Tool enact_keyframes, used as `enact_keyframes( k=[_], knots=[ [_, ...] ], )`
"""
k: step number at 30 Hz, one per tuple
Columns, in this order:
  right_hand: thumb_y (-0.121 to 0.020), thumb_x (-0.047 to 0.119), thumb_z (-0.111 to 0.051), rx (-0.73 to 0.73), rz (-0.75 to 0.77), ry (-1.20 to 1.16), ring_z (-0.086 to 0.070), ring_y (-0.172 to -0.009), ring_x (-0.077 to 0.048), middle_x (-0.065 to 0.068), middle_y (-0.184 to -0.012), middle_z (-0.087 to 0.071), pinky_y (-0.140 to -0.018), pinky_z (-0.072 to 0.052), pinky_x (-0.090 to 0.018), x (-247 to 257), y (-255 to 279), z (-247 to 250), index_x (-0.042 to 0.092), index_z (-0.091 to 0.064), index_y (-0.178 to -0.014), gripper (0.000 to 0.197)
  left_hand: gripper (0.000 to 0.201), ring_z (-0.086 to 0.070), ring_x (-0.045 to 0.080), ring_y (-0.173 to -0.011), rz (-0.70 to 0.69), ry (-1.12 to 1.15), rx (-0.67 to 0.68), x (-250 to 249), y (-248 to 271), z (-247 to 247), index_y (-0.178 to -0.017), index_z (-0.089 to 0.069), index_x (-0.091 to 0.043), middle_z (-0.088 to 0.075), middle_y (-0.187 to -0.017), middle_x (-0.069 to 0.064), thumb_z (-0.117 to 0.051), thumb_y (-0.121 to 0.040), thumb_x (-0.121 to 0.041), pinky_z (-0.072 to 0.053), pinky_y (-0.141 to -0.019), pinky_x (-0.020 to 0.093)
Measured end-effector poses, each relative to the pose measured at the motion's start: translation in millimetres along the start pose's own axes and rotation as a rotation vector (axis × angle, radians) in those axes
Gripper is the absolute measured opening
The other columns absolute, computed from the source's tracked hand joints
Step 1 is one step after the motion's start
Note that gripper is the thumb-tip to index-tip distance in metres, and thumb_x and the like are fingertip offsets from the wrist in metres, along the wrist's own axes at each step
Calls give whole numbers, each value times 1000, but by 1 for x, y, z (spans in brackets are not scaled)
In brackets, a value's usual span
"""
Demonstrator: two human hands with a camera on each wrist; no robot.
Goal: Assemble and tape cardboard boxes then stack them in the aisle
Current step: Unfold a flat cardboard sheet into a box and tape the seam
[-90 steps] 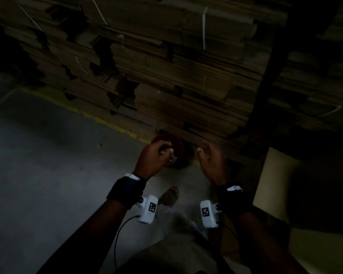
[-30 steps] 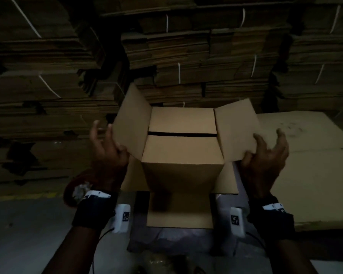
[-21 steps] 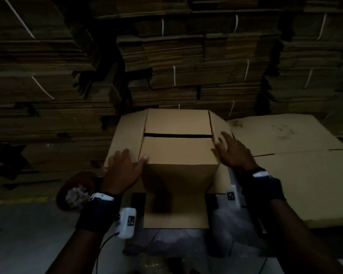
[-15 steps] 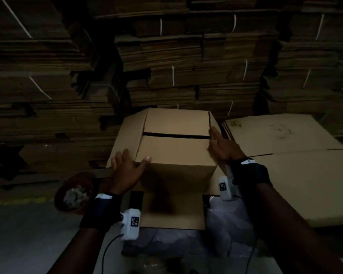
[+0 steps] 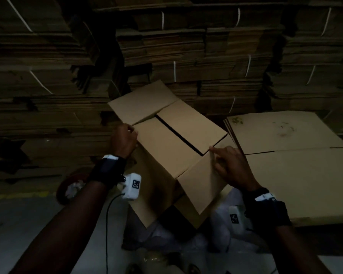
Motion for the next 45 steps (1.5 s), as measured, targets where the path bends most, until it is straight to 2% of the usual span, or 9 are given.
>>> enact_keyframes(
  k=[6, 10, 14, 19, 28, 33, 38, 42, 45],
  knots=[
    [-87, 63, -49, -46, 55, 68, -47, -102, -19, 11, -99, -54, -83, -39, -44, 29, 11, 4, 40, -74, -109, 41, 35, -70, 31, -97, -270, -119, 261, -39, 1, -27, -107, -72, -4, -73, -100, 16, -64, -93, -35, -54, -83, 37],
    [-85, 67, -56, 74, 92, 142, -40, -110, -15, 15, -107, -49, -83, -26, -40, 57, 7, 0, 47, -73, -102, 31, 57, -14, 33, -150, -496, -626, 574, -51, 41, -60, -131, -60, -35, -32, -158, 10, -45, -86, -66, -20, -114, 60],
    [-92, 56, -63, 270, 125, 183, -32, -127, -21, 8, -133, -43, -93, -26, -42, 75, -2, -2, 54, -62, -122, 30, 52, -1, 31, -152, -695, -828, 774, -63, 76, -85, -139, -47, -54, -16, -166, 2, -35, -90, -69, -9, -114, 64],
    [-82, 70, -40, 530, 121, 288, -14, -142, -29, 0, -157, -22, -106, -20, -48, 78, -15, -13, 61, -50, -135, 55, 43, -5, 32, -147, -789, -1044, 808, -68, 75, -89, -146, -34, -57, -15, -163, 5, -35, -103, -53, -15, -111, 68],
    [-81, 66, -49, 434, 74, 50, -15, -145, -21, 6, -157, -25, -109, -22, -50, 82, -20, 2, 58, -59, -118, 39, 45, -11, 35, -146, -831, -1009, 844, -84, 77, -82, -148, -37, -46, -18, -159, 9, -34, -103, -50, -26, -105, 68],
    [-90, 54, -60, 125, 129, -196, -36, -136, -15, 8, -143, -44, -107, -38, -44, 81, -24, 38, 52, -65, -103, 14, 41, -14, 28, -146, -903, -782, 704, -117, 69, -60, -139, -52, -38, -24, -160, 3, -36, -103, -47, -37, -100, 57],
    [-83, 28, -56, -294, 174, -276, -55, -119, -18, 1, -128, -62, -95, -44, -35, 76, -20, 95, 21, -74, -98, 24, 56, -59, 22, -112, -1107, -612, 205, -157, 63, 3, -95, -73, -22, -69, -120, -2, -29, -100, -57, -50, -76, 38],
    [-86, 18, -57, -315, 68, 112, -56, -123, -34, -9, -119, -67, -97, -44, -50, 62, -17, 119, 13, -72, -111, 29, 71, -56, 27, -61, -785, -782, -50, -140, 39, 53, -56, -55, -16, -57, -60, 6, -18, -95, -64, -46, -58, 35],
    [-92, 35, -64, -87, -226, 451, -34, -143, -32, -9, -135, -58, -107, -26, -64, 40, -10, 113, 18, -63, -126, 38, 72, -57, 30, -73, -522, -980, 49, -113, 38, 69, -66, -59, -14, -65, -76, 14, -26, -97, -70, -46, -71, 38]
  ],
)
Point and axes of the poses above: each hand's wrist, its own y-axis away from the middle knuckle, its own z-axis out of the back of the hand, x = y × z, the point moved 7 cm from there along -y, towards the middle knuckle
